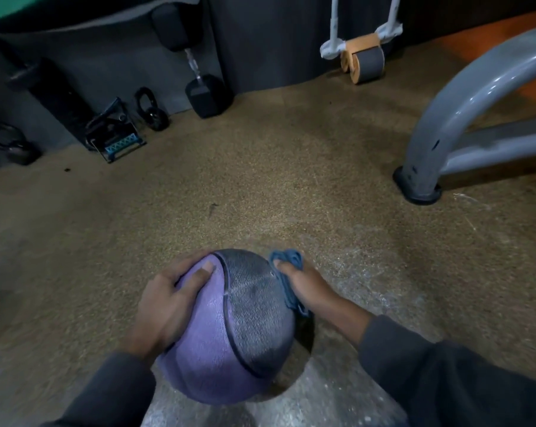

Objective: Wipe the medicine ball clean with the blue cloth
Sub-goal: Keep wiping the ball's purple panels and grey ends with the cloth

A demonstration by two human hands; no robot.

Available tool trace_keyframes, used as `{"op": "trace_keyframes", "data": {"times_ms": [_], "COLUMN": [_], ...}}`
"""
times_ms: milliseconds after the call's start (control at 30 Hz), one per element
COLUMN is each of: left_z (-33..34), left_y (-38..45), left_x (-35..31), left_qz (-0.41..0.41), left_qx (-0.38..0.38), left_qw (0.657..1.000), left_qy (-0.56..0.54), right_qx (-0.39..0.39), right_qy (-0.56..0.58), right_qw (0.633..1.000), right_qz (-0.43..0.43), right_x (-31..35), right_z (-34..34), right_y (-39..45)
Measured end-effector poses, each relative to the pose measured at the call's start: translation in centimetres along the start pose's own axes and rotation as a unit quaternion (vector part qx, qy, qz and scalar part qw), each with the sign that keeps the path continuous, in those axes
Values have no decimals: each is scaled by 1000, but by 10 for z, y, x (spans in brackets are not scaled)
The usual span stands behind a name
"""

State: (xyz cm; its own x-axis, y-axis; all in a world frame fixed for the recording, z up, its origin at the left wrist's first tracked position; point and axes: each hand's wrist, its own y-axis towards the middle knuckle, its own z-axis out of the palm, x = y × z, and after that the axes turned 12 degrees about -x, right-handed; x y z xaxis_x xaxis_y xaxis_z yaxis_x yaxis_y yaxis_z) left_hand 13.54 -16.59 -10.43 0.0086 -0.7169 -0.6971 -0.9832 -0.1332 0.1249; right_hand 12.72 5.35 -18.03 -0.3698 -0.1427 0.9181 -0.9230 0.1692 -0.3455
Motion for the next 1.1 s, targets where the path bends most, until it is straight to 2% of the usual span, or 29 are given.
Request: {"op": "trace_keyframes", "data": {"times_ms": [33,100,167,200,267,333,400,533,667,800,933,1100], "left_z": [0,3,6,6,6,7,11,32,42,40,40,43], "left_y": [-5,-17,-26,-27,-28,-35,-44,-54,-49,-50,-63,-67], "left_x": [-3,2,11,16,30,34,28,1,-14,-11,-6,-3], "left_qz": [-33,-153,-285,-320,-338,-321,-308,-333,-314,-312,-325,-358], "left_qx": [-55,-156,-161,-149,-132,-112,-87,-33,4,35,33,47], "left_qw": [998,975,944,931,926,933,928,879,881,870,855,814], "left_qy": [23,48,-42,-89,-106,-121,-189,-339,-355,-379,-402,-455], "right_qx": [17,37,27,18,12,2,-14,-79,-84,-72,-90,-143], "right_qy": [38,101,140,151,170,180,168,55,-73,-96,-174,-286], "right_qw": [998,983,969,964,955,953,961,989,994,993,980,940], "right_qz": [51,145,201,218,241,243,218,112,17,20,-36,-119], "right_x": [-8,-19,-29,-31,-32,-31,-28,-15,13,25,24,29], "right_z": [-1,1,7,10,13,11,1,-30,-56,-61,-59,-57], "right_y": [5,16,16,14,9,-1,-9,-18,-34,-50,-70,-98]}}
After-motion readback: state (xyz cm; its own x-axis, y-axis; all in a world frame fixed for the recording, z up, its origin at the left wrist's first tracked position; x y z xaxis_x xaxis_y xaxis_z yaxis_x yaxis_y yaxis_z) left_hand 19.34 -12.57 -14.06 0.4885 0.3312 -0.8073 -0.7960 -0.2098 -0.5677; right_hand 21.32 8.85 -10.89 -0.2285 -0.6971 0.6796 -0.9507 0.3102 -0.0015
